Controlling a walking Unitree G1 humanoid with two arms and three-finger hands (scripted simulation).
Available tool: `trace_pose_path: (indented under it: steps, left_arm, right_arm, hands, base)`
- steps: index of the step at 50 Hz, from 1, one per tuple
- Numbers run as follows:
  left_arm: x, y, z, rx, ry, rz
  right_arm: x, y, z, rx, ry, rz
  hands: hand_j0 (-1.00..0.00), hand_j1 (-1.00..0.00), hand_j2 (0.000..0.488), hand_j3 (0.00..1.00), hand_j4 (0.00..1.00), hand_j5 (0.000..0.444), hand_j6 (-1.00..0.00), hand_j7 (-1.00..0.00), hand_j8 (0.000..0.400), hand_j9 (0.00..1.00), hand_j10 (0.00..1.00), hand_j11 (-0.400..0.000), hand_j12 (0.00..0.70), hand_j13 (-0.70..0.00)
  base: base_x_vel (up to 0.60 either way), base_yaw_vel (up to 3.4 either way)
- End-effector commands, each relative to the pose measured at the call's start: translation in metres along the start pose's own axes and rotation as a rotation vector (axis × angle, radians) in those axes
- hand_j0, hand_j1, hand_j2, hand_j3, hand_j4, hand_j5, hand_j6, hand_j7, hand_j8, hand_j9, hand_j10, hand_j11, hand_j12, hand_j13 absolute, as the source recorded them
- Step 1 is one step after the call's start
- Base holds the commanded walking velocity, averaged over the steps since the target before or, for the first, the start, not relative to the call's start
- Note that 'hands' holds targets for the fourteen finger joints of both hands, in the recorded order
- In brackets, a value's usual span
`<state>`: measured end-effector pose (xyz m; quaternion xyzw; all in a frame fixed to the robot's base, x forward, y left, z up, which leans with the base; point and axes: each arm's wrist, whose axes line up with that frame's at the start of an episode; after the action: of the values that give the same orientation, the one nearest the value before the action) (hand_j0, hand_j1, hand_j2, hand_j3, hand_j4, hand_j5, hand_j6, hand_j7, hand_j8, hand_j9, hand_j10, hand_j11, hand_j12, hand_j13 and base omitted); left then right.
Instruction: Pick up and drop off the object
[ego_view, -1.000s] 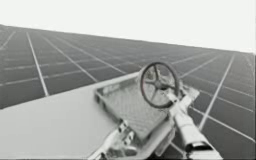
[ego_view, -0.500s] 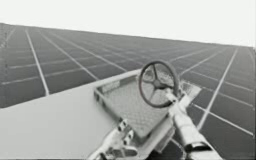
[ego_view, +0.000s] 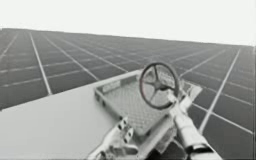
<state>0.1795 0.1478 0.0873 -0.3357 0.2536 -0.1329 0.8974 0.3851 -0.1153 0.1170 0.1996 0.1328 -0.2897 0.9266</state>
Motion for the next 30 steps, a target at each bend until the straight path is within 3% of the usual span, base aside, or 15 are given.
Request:
trace_pose_path:
  steps: [1,30]
  left_arm:
    - [0.0052,-0.0062,0.0037,-0.015,-0.037,-0.074]
    - [0.0052,-0.0062,0.0037,-0.015,-0.037,-0.074]
  right_arm:
    - [-0.0071,0.0117,0.0157,0.008,-0.058,0.035]
    - [-0.0071,0.0117,0.0157,0.008,-0.058,0.035]
  hands:
    - [0.00,0.00,0.000,1.00,1.00,0.000,0.00,0.00,0.000,1.00,1.00,-0.400,0.000,-0.700]
    - [0.00,0.00,0.000,1.00,1.00,0.000,0.00,0.00,0.000,1.00,1.00,-0.400,0.000,-0.700]
  base:
    - [0.25,-1.40]
    - [0.25,-1.35]
